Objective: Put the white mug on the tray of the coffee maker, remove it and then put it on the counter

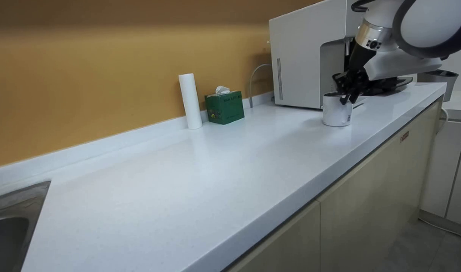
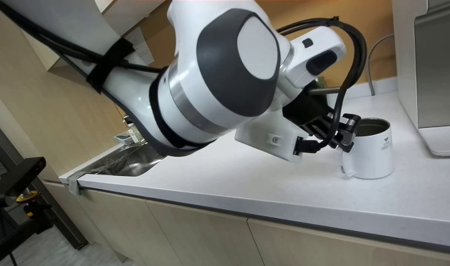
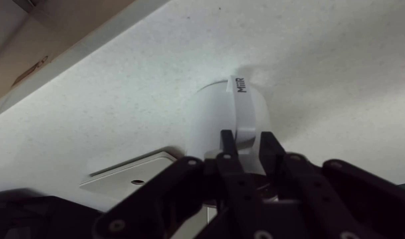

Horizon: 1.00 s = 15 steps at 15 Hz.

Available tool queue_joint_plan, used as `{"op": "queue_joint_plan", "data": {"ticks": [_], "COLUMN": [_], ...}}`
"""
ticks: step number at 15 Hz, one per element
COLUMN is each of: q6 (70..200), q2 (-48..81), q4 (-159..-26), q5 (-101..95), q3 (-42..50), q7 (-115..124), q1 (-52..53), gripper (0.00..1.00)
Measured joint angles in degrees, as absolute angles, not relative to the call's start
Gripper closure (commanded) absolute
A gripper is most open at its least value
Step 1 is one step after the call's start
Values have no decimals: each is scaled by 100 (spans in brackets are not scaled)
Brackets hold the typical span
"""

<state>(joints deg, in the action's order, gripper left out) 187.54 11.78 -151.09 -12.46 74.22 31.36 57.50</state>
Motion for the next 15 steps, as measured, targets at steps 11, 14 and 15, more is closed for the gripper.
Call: {"op": "queue_joint_plan", "data": {"ticks": [11, 14, 15], "q6": [18600, 18337, 18218], "q2": [1120, 1232, 1267], "q4": [-14974, -14808, -14755], "q5": [-1248, -1247, -1247], "q3": [8424, 9101, 9328], "q7": [2830, 2668, 2610], "q1": [6466, 7094, 7325], "gripper": [0, 0, 0]}}
